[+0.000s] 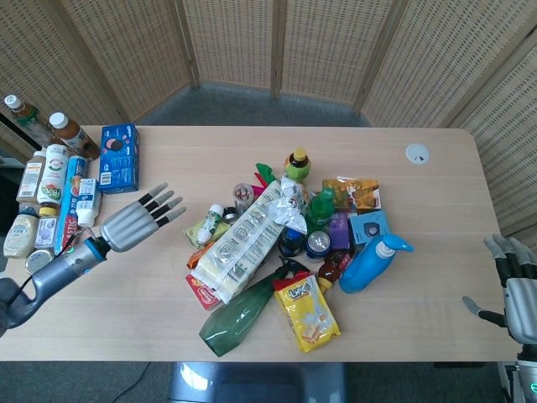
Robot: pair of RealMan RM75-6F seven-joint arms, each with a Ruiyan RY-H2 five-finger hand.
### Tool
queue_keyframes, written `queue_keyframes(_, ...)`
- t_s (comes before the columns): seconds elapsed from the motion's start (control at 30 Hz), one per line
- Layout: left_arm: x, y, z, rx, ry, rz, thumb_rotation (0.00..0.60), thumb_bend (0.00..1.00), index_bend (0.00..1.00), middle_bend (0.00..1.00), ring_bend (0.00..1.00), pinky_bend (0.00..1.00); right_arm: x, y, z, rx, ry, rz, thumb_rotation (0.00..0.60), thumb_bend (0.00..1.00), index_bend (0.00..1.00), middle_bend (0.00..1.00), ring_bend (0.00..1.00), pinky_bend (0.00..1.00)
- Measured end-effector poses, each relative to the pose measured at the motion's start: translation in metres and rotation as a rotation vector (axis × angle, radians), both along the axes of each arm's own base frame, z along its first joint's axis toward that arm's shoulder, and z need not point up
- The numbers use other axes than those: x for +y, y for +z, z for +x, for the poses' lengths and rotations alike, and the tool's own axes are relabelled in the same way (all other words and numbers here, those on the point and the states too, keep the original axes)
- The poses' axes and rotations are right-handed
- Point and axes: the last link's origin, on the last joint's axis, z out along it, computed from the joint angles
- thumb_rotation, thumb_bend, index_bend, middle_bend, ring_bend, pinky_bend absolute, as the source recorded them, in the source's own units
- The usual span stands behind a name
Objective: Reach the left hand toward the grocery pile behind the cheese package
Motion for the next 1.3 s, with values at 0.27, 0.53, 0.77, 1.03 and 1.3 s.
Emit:
queue_keyframes(0.27, 0.022, -0.046, 0.031, 0.103, -0.089, -0.035, 0.6, 0.0, 0.0, 0.0, 0.0, 0.0, -0.006, 0.001, -0.005, -0.015, -0.019, -0.005, 0.6, 0.0, 0.0, 0.0, 0.0, 0.0)
queue_keyframes(0.53, 0.035, -0.077, 0.053, 0.151, -0.102, -0.048, 0.6, 0.0, 0.0, 0.0, 0.0, 0.0, -0.009, 0.002, -0.009, -0.025, -0.035, -0.004, 0.6, 0.0, 0.0, 0.0, 0.0, 0.0)
queue_keyframes(0.77, 0.037, -0.098, 0.064, 0.181, -0.104, -0.066, 0.6, 0.0, 0.32, 0.13, 0.13, 0.27, -0.01, 0.004, -0.011, -0.032, -0.042, -0.01, 0.6, 0.0, 0.0, 0.0, 0.0, 0.0)
queue_keyframes(1.03, 0.034, -0.102, 0.07, 0.164, -0.15, -0.058, 0.6, 0.0, 0.79, 0.64, 0.64, 0.75, -0.009, 0.005, -0.01, -0.037, -0.034, -0.012, 0.6, 0.0, 0.0, 0.0, 0.0, 0.0)
queue_keyframes(1.3, 0.032, -0.078, 0.076, 0.099, -0.207, -0.039, 0.6, 0.0, 0.79, 0.64, 0.64, 0.76, -0.005, 0.006, -0.006, -0.04, -0.015, -0.009, 0.6, 0.0, 0.0, 0.0, 0.0, 0.0)
